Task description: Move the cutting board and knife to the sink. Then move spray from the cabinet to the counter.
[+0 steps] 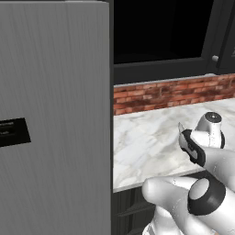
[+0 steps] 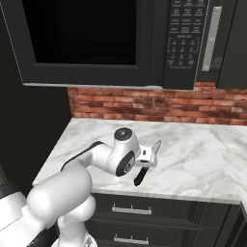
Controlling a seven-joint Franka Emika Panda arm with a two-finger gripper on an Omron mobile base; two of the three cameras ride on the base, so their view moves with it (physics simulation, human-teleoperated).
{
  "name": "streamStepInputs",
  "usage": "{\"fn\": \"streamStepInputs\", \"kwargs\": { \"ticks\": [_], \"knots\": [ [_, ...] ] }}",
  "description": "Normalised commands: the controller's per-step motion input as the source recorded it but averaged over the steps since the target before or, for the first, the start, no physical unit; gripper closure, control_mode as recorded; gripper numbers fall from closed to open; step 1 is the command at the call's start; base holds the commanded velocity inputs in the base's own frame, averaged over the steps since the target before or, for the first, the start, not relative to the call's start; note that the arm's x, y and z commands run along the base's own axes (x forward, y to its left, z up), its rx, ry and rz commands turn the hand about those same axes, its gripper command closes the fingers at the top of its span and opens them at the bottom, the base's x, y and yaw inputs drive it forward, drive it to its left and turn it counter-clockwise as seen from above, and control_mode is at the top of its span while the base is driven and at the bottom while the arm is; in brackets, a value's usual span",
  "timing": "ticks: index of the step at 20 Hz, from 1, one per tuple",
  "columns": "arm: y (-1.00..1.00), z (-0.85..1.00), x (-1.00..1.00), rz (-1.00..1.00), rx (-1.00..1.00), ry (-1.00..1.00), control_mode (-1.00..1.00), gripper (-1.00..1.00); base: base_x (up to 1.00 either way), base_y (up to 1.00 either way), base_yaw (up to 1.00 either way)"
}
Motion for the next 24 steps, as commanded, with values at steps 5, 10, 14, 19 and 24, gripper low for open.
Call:
{"fn": "streamStepInputs", "kwargs": {
  "ticks": [5, 10, 14, 19, 24],
  "knots": [
    [-0.23, -0.24, 0.11, 0.0, 0.02, 0.02, -1.0, -1.0, 0.0, 0.0, 0.0],
    [-0.05, -0.26, 0.2, 0.0, 0.0, 0.02, -1.0, -1.0, 0.0, 0.0, 0.0],
    [-0.04, -0.29, 0.27, 0.0, 0.0, 0.02, -1.0, -1.0, 0.0, 0.0, 0.0],
    [-0.06, -0.23, 0.22, 0.0, 0.0, 0.04, -1.0, -1.0, 0.0, 0.0, 0.0],
    [-0.04, -0.23, 0.23, 0.0, 0.0, 0.05, -1.0, -1.0, 0.0, 0.0, 0.0]
  ]
}}
